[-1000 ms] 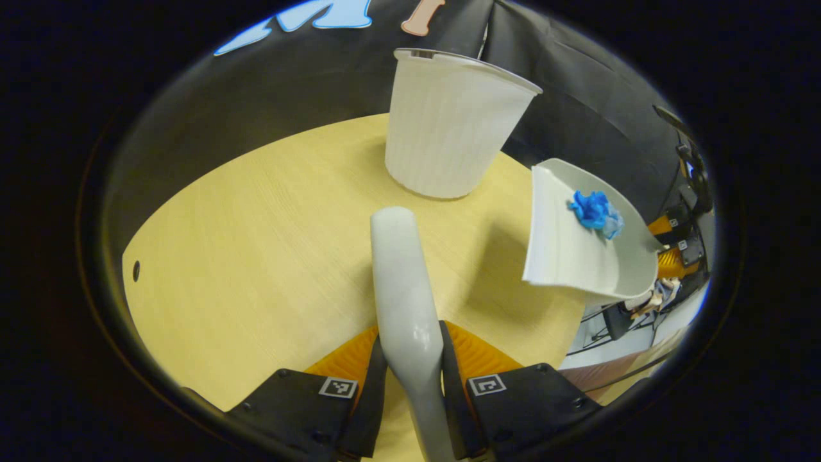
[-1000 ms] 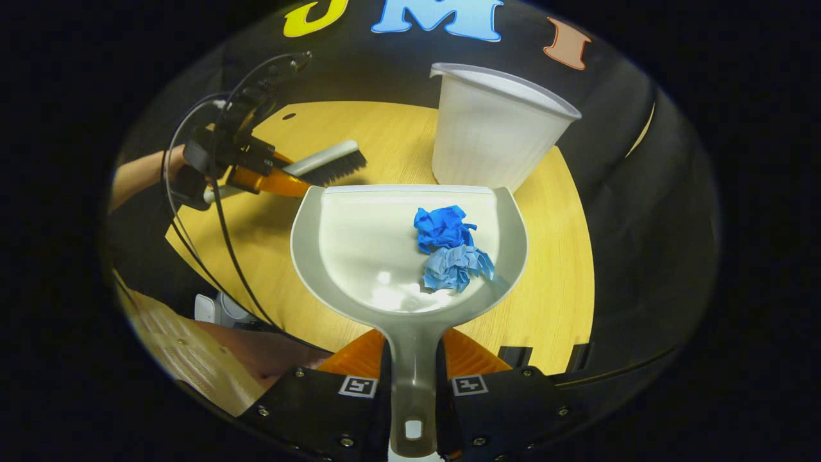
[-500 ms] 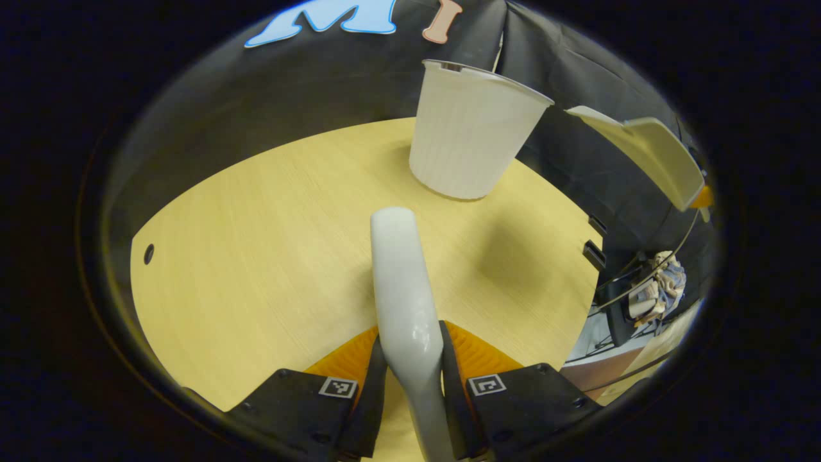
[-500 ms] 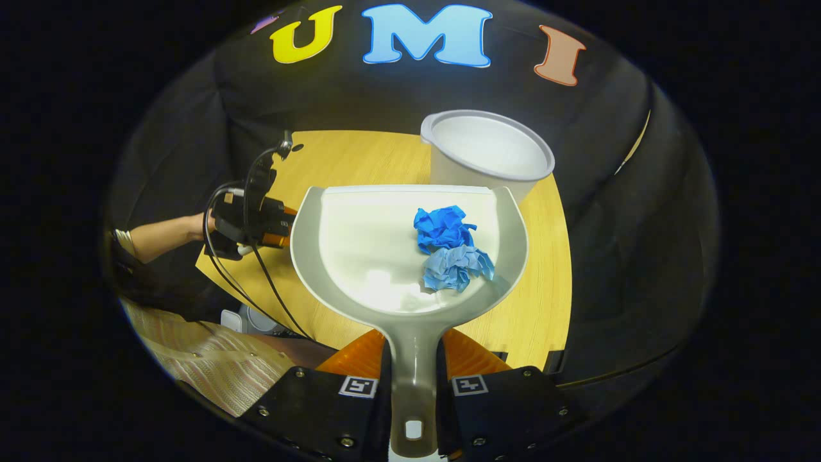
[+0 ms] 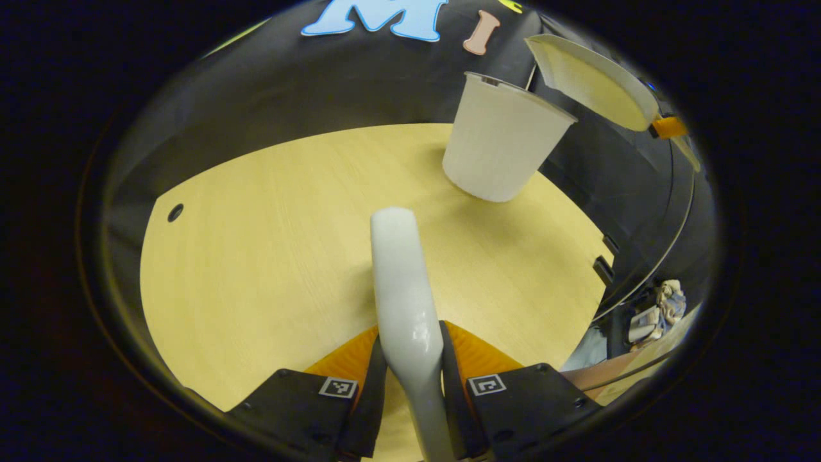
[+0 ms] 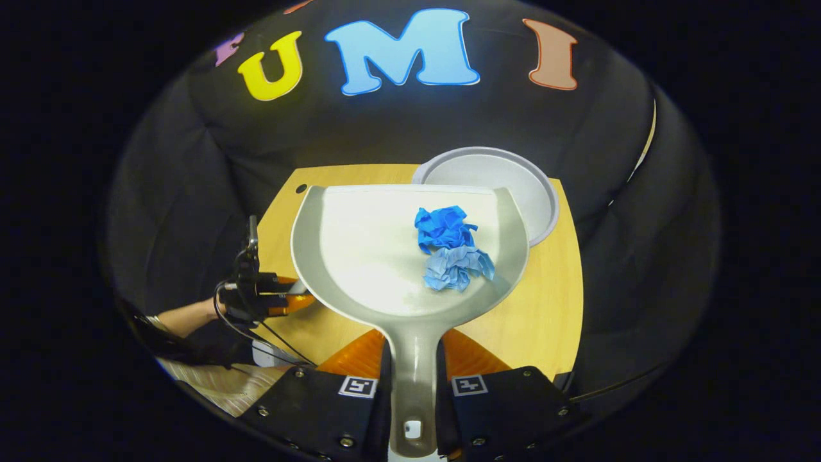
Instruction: Pick up the small broom and dustpan from the desktop, sweep the trash into the dustpan with the broom, and then empty the trash into the garbage bin.
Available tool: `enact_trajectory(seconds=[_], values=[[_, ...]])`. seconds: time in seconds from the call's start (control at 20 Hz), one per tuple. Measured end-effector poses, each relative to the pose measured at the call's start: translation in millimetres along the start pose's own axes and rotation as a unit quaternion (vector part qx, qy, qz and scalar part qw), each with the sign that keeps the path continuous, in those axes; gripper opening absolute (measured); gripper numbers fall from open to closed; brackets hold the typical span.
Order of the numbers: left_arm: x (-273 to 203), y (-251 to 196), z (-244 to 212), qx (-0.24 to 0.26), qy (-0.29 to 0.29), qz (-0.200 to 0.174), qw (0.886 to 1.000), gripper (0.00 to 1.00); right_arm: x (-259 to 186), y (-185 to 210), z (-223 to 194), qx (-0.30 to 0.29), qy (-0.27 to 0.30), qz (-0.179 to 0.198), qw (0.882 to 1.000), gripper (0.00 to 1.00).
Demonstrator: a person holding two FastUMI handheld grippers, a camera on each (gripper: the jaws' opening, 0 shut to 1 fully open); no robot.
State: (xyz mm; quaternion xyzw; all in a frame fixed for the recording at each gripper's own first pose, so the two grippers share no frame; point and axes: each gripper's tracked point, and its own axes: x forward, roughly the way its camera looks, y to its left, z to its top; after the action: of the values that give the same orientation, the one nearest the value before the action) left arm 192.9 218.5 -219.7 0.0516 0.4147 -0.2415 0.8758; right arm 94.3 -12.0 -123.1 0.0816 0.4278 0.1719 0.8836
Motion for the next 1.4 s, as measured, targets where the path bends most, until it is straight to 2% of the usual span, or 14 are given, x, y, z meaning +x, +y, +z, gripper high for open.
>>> enact_trajectory(seconds=[0.15,0.2,0.35,0.45,0.65,0.8,1.1,1.2,1.4], values=[[-2,0,-8,-0.019,-0.001,0.007,1.000,0.51,6,9,17,0.057,0.008,0.031,0.998,0.27],[-4,3,-10,-0.023,-0.001,0.009,1.000,0.46,9,13,23,0.077,0.009,0.042,0.996,0.28],[-3,5,-14,-0.031,0.000,0.013,0.999,0.46,14,26,43,0.157,-0.004,0.083,0.984,0.28],[-4,8,-15,-0.031,0.000,0.016,0.999,0.46,13,35,54,0.220,-0.021,0.120,0.968,0.28],[-3,7,-14,-0.032,0.001,0.015,0.999,0.46,5,46,66,0.324,-0.050,0.187,0.926,0.28],[-2,9,-12,-0.036,0.003,0.015,0.999,0.46,-1,44,78,0.382,-0.070,0.223,0.894,0.27],[1,3,-9,-0.031,0.011,0.010,0.999,0.46,-5,52,85,0.474,-0.094,0.300,0.822,0.27],[2,2,-7,-0.027,0.011,0.008,1.000,0.46,-4,52,85,0.485,-0.098,0.309,0.812,0.27],[3,1,-6,-0.033,0.008,0.005,0.999,0.46,-8,54,86,0.482,-0.107,0.313,0.811,0.28]])
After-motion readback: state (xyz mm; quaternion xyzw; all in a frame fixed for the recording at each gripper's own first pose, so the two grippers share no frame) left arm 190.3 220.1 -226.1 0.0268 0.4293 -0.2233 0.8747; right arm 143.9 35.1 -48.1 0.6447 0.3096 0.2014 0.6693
